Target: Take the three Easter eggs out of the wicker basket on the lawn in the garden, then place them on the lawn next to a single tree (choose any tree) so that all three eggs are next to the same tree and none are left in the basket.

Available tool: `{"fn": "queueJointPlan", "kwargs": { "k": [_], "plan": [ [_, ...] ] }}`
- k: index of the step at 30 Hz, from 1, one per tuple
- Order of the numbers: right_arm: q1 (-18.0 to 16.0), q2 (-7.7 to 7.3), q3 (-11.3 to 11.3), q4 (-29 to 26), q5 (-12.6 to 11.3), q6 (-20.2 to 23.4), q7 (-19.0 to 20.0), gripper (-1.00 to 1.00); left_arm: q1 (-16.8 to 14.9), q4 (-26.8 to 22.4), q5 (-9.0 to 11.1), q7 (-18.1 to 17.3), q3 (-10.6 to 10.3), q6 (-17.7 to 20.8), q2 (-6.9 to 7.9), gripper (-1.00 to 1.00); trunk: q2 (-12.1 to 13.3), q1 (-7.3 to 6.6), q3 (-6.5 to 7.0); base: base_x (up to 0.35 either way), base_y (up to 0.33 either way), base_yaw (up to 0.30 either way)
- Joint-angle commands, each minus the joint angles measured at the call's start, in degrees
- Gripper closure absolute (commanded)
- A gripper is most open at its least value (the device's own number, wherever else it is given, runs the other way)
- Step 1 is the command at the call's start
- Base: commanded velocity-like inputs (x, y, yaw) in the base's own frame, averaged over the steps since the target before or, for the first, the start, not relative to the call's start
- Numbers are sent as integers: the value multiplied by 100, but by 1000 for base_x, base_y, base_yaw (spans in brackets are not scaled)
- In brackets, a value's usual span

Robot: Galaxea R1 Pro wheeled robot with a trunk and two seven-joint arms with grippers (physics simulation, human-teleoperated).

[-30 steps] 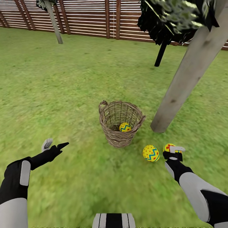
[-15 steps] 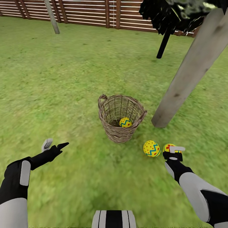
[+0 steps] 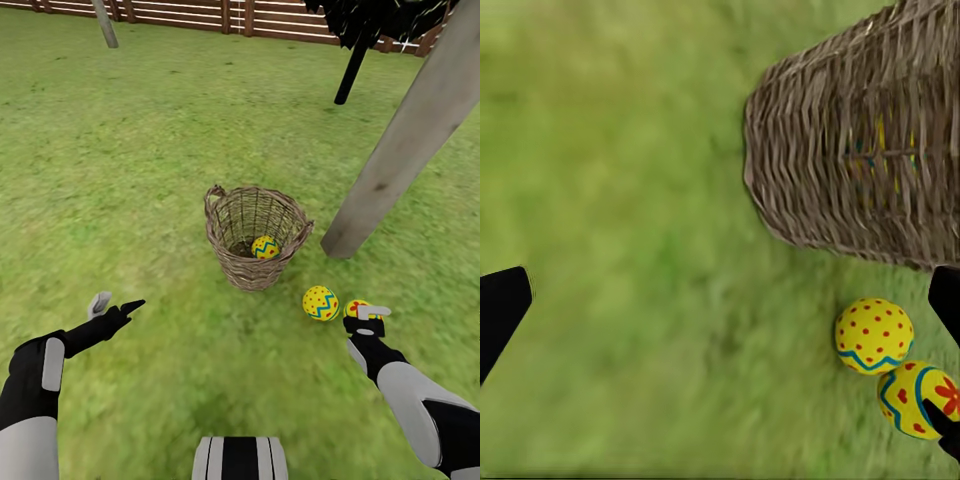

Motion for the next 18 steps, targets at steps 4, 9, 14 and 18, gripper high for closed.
{"fn": "queueJointPlan", "kwargs": {
  "k": [4,9,14,18],
  "plan": [
    [-3,4,-42,-18,59,-3,-1,100,-4,0,-13,-35,10,26,-1,-100,-7,9,-93,0,0,0],
    [-3,4,-45,-23,59,-85,-1,100,-4,0,-13,-40,10,26,-1,-100,-7,9,-93,0,0,0],
    [-3,10,-42,-23,59,-172,-1,100,-4,0,-13,-40,10,26,-1,-100,-7,9,-93,214,0,0],
    [-3,4,-42,-23,59,-186,-1,100,-4,1,-13,-40,10,26,-6,-100,-7,9,-93,262,0,0]
  ]
}}
